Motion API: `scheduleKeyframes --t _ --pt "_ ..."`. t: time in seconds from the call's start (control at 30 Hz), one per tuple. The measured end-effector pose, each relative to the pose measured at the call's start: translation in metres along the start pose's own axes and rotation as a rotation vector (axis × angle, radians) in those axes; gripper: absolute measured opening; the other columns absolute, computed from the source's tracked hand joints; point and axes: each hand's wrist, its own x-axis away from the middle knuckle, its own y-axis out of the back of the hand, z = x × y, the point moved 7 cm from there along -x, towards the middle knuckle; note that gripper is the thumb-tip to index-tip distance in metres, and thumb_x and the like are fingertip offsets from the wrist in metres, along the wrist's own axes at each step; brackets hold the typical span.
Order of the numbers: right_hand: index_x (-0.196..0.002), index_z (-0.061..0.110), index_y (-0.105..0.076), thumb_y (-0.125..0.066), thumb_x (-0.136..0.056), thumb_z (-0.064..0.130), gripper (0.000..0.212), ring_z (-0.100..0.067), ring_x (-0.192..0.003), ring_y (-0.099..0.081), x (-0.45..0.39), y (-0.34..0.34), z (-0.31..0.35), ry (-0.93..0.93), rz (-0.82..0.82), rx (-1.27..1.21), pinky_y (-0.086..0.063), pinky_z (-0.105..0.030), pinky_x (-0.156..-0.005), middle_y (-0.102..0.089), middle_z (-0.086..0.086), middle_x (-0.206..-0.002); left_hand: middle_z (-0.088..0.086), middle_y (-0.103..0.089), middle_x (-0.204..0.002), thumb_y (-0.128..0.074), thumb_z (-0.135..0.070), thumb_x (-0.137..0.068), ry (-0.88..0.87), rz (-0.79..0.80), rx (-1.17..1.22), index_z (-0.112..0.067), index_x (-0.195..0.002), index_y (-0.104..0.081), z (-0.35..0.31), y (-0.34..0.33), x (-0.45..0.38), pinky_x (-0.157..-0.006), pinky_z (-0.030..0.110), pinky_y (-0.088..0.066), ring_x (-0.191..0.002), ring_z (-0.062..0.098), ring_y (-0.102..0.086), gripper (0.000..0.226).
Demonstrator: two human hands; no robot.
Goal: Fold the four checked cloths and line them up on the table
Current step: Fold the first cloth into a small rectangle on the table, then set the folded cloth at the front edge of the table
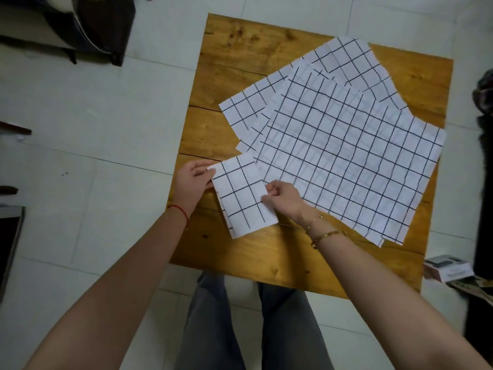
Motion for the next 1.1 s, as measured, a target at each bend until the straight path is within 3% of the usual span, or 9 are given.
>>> scheduleKeyframes --t 0.1,0.2,0.3,0.37,0.5,0.6,0.8,0.97,1.1 --pt "-0.072 0.020 -0.054 -0.067 -0.080 0.008 0.019 -0.009 -0.063 -0.051 0.011 -0.043 0.002 -0.044 0.056 -0.019 -0.054 -0.031 -0.071 -0.051 0.008 -0.061 0.000 -0.065 -0.073 -0.070 -0.007 -0.085 -0.029 -0.011 -0.118 -0.008 -0.106 -0.071 0.001 0.032 -0.009 -0.064 0.018 -0.056 -0.066 0.007 -0.064 0.021" --pt "-0.076 0.015 -0.054 -0.069 -0.082 0.007 0.018 -0.015 -0.066 -0.062 0.021 -0.082 0.002 -0.076 0.036 -0.043 -0.060 -0.036 -0.075 -0.056 0.003 -0.064 -0.008 -0.065 -0.070 -0.071 -0.008 -0.084 -0.016 0.032 -0.107 -0.012 -0.108 -0.070 0.007 0.053 -0.014 -0.071 0.022 -0.058 -0.075 0.011 -0.066 0.024" --pt "-0.073 0.014 -0.050 -0.069 -0.083 0.005 0.023 -0.028 -0.079 -0.067 0.027 -0.117 -0.001 -0.118 -0.009 -0.089 -0.060 -0.043 -0.077 -0.060 -0.007 -0.075 0.000 -0.070 -0.092 -0.075 -0.015 -0.082 0.059 0.068 -0.090 -0.016 -0.112 -0.066 0.020 0.066 -0.015 -0.070 0.019 -0.057 -0.079 0.011 -0.068 0.031" --pt "-0.071 0.015 -0.050 -0.067 -0.083 0.003 0.024 -0.025 -0.078 -0.064 0.031 -0.137 -0.005 -0.161 -0.057 -0.140 -0.060 -0.040 -0.076 -0.061 -0.010 -0.080 0.005 -0.069 -0.100 -0.076 -0.019 -0.081 0.142 0.107 -0.110 -0.014 -0.114 -0.066 0.037 0.070 -0.012 -0.075 0.022 -0.058 -0.086 0.015 -0.069 0.035" --pt "-0.071 0.014 -0.052 -0.067 -0.083 0.003 0.022 -0.022 -0.080 -0.064 0.037 -0.169 -0.016 -0.248 -0.126 -0.199 -0.059 -0.035 -0.074 -0.065 -0.009 -0.087 0.001 -0.072 -0.089 -0.074 -0.019 -0.077 0.208 0.111 -0.305 -0.016 -0.102 -0.067 0.069 0.089 -0.002 -0.085 0.032 -0.058 -0.088 0.020 -0.071 0.027" --pt "-0.068 0.015 -0.051 -0.067 -0.081 0.003 0.024 -0.025 -0.084 -0.065 0.042 -0.184 -0.026 -0.306 -0.157 -0.211 -0.060 -0.038 -0.076 -0.065 -0.008 -0.085 0.001 -0.071 -0.101 -0.072 -0.017 -0.077 0.187 0.130 -0.370 -0.015 -0.111 -0.069 0.087 0.102 0.006 -0.089 0.029 -0.054 -0.093 0.017 -0.068 0.034" --pt "-0.066 0.017 -0.050 -0.068 -0.080 0.006 0.026 -0.030 -0.093 -0.067 0.048 -0.200 -0.028 -0.287 -0.174 -0.160 -0.058 -0.046 -0.083 -0.066 -0.008 -0.086 -0.002 -0.068 -0.087 -0.067 -0.009 -0.081 0.105 0.146 -0.460 -0.011 -0.107 -0.069 0.105 0.120 0.019 -0.079 0.022 -0.051 -0.088 0.018 -0.066 0.026" --pt "-0.070 0.016 -0.052 -0.065 -0.082 0.007 0.019 -0.026 -0.088 -0.063 0.046 -0.201 -0.022 -0.253 -0.193 -0.049 -0.055 -0.032 -0.078 -0.063 -0.006 -0.085 -0.005 -0.065 -0.077 -0.065 -0.007 -0.081 0.056 0.142 -0.491 -0.011 -0.102 -0.069 0.115 0.128 0.024 -0.064 0.010 -0.042 -0.078 0.012 -0.062 0.021" --pt "-0.083 0.010 -0.055 -0.063 -0.085 0.011 0.008 -0.019 -0.080 -0.053 0.045 -0.203 -0.017 -0.175 -0.200 0.065 -0.038 -0.023 -0.066 -0.060 -0.005 -0.085 -0.003 -0.067 -0.077 -0.065 -0.006 -0.080 0.041 0.130 -0.479 -0.011 -0.100 -0.069 0.117 0.130 0.025 -0.074 0.015 -0.047 -0.080 0.014 -0.064 0.021"
